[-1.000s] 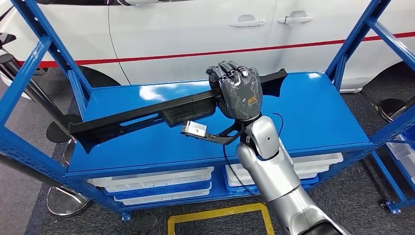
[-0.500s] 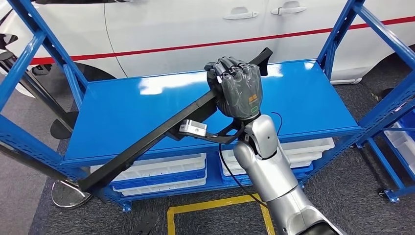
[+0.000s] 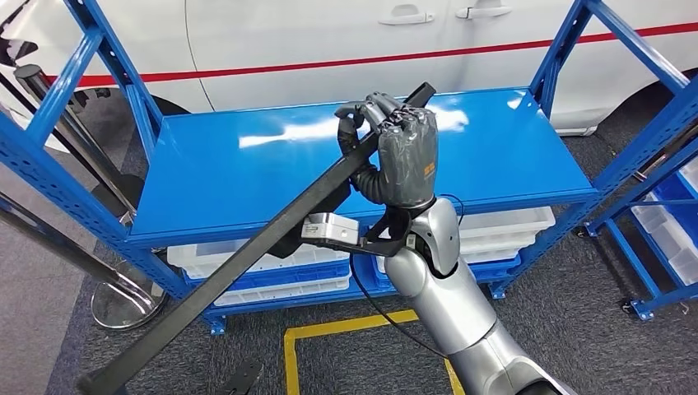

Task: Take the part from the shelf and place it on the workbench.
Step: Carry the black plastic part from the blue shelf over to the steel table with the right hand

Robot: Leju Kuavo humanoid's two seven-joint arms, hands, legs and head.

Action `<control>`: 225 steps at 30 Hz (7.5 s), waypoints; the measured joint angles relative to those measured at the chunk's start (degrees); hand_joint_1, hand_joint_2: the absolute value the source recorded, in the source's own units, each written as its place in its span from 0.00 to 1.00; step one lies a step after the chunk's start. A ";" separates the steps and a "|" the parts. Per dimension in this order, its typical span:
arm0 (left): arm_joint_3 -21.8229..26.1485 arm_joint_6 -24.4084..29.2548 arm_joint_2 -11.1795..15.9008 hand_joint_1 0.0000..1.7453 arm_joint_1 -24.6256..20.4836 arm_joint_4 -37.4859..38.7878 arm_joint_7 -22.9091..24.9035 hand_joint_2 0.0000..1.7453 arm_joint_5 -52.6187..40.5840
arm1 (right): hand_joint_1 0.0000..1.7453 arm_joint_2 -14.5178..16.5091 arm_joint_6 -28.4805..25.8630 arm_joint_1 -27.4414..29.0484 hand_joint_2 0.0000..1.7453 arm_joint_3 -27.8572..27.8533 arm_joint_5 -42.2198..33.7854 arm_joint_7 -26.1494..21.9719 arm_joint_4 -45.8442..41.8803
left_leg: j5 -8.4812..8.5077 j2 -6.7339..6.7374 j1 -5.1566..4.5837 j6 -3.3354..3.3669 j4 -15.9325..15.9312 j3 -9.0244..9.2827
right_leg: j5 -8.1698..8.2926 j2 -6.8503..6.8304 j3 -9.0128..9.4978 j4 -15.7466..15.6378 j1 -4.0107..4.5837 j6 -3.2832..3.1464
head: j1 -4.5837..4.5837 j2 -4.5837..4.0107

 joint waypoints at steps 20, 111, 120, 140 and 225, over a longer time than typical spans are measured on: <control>0.07 -0.38 0.87 0.00 0.39 -0.02 -0.10 1.00 1.31 | 1.00 -0.46 0.13 -0.03 1.00 5.26 -0.59 0.18 -1.84 | -8.60 -0.60 -0.47 -1.38 -0.19 9.70 | 9.02 -0.35 -3.25 -10.72 0.81 -2.50 | -0.20 0.00; -0.49 -1.63 1.48 0.00 0.65 0.08 1.30 1.00 0.38 | 1.00 -1.10 -0.64 0.29 1.00 10.79 4.62 2.12 -0.20 | -7.04 -0.23 0.12 -2.89 5.38 6.84 | 8.67 -0.41 -4.56 -9.80 0.46 -3.27 | -0.31 0.00; -0.60 -1.34 1.50 0.00 -0.72 0.09 0.89 1.00 0.38 | 1.00 -1.53 -0.60 0.24 1.00 10.75 4.41 2.32 -0.87 | -2.99 0.30 -0.26 0.35 -1.66 5.52 | -0.61 -0.13 -7.42 0.43 0.20 -1.13 | -0.27 0.00; -2.27 -1.32 1.22 0.00 -0.34 0.15 -0.38 1.00 -1.12 | 1.00 -3.40 -0.77 4.29 1.00 10.74 5.06 1.24 -2.37 | -3.08 -0.08 0.81 -3.56 12.90 -0.40 | 6.57 -0.60 -1.81 -11.08 0.48 -3.01 | -0.32 0.00; -3.61 -3.91 1.88 0.00 0.84 0.17 -4.63 1.00 1.47 | 1.00 -4.51 1.86 4.04 1.00 12.32 6.97 2.26 -1.73 | -9.41 2.37 0.87 -3.56 5.72 3.43 | 4.27 -0.64 0.08 -9.94 0.28 -2.91 | -0.13 0.00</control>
